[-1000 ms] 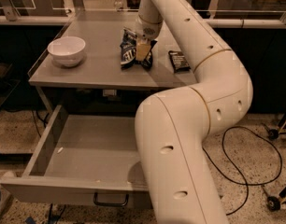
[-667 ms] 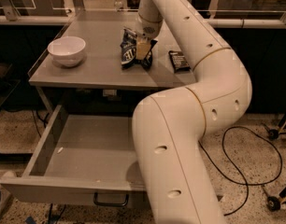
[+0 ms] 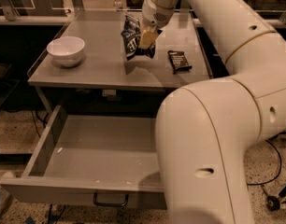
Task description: Place blue chip bag into top drawer
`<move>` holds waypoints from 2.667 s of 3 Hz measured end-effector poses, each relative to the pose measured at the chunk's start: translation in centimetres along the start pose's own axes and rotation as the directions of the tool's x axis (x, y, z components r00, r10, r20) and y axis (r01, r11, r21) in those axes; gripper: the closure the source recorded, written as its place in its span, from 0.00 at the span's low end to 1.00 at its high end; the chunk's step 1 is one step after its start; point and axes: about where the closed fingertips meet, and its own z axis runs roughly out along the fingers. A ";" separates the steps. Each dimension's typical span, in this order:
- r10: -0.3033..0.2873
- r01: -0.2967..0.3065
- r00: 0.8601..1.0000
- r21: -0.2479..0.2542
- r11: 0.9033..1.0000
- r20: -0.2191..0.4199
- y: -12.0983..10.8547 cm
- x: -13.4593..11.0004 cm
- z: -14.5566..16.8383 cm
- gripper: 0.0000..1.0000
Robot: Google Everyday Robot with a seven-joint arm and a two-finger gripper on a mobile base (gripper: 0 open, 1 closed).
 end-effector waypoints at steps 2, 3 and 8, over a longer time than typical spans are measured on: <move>-0.017 0.017 1.000 -0.015 1.000 -0.004 1.2 -0.6 -0.5 1.00; -0.041 0.040 0.999 -0.050 0.998 -0.014 4.5 -2.0 -1.5 1.00; -0.008 -0.001 0.999 -0.256 0.967 -0.035 18.1 0.0 -1.5 1.00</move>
Offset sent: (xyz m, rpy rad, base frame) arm -0.0728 0.0100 0.0096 -0.0399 0.0381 0.0681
